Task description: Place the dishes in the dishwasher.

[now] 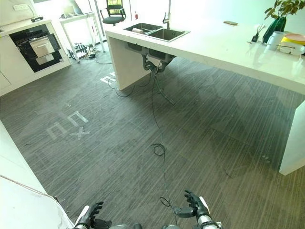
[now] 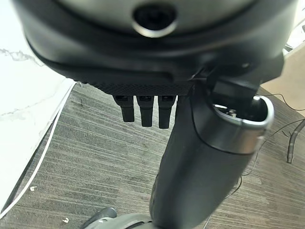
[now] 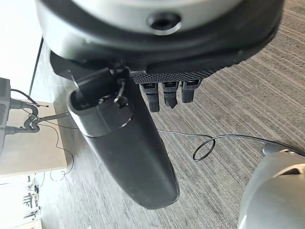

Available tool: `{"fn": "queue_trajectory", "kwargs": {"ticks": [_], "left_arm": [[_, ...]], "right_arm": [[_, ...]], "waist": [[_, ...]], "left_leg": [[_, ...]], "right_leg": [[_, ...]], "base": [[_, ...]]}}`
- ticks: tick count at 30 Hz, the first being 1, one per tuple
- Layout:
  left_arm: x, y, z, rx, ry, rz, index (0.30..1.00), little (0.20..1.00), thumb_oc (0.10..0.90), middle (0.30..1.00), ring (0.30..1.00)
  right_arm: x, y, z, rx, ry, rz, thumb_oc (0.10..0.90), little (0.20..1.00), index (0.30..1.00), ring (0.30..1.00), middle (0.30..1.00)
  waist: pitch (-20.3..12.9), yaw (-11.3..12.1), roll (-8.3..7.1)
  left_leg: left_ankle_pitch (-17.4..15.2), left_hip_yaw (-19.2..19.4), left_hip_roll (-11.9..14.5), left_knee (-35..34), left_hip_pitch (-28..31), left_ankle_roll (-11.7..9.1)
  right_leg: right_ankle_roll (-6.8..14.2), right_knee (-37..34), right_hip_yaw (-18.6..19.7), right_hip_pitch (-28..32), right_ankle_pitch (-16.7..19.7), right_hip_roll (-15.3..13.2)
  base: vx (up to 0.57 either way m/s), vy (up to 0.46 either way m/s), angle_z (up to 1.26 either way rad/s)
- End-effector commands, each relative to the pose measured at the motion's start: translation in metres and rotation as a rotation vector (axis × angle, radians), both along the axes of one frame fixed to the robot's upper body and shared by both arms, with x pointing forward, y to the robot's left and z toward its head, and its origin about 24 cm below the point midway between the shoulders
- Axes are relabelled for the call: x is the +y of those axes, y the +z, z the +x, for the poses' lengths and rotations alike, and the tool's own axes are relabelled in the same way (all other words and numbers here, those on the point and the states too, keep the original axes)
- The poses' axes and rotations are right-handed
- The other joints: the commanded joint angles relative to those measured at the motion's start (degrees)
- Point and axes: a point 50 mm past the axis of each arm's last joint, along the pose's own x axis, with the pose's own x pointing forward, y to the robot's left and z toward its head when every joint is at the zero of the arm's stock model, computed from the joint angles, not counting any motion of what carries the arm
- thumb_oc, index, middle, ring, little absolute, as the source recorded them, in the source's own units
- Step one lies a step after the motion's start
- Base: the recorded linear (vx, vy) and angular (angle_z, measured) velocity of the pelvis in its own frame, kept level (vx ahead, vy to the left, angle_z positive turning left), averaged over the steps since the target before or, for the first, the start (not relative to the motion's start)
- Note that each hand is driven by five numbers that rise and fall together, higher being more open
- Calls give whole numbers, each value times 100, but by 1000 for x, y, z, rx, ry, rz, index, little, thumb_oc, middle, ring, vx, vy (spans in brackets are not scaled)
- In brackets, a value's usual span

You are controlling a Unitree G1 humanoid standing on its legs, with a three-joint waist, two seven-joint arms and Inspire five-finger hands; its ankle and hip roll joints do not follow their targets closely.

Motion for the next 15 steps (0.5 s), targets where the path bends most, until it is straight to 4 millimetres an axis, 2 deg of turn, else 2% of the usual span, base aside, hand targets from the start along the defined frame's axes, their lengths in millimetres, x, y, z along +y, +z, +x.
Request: {"fn": "queue_trajectory", "kwargs": {"ticks": [1, 4, 10, 12, 15], "left_arm": [[-4, 8, 24, -92, 92, -153, 900, 900, 800, 900, 900], [-6, 1, 12, -20, 205, -295, 900, 900, 800, 900, 900], [-10, -14, -22, 102, 612, -617, 900, 900, 800, 900, 900], [-10, -17, -31, 131, 672, -647, 900, 900, 800, 900, 900], [-14, -19, -37, 186, 661, -638, 900, 900, 800, 900, 900]], "right_arm": [[-9, 17, 29, -136, -6, -12, 800, 900, 900, 900, 900], [-9, 14, 24, -105, -31, 10, 800, 900, 900, 900, 900], [-7, 1, 5, -30, -159, 127, 800, 900, 900, 900, 900], [-6, -3, -3, -7, -194, 158, 800, 900, 900, 900, 900], [-1, -7, -9, 21, -207, 191, 800, 900, 900, 900, 900]], "waist": [[12, 63, 3], [-4, 87, -9], [-72, 122, -69], [-70, 140, -80], [-32, 127, -83]], "left_leg": [[-1120, -117, 135, 148, 266, -201], [-1128, -134, 129, 148, 281, -207], [-1148, -117, 132, 148, 308, -235], [-1268, -133, 126, 148, 405, -252], [-1279, -111, 119, 148, 439, -228]], "right_leg": [[406, -309, 128, 454, -751, 3], [406, -309, 95, 478, -761, -8], [405, -309, 21, 514, -763, -37], [434, -309, 55, 606, -859, -35], [421, -309, 55, 641, -854, -28]], "base": [[0, 0, 0], [16, -8, 2], [57, -18, 11], [133, 14, 4], [80, 51, 4]]}}
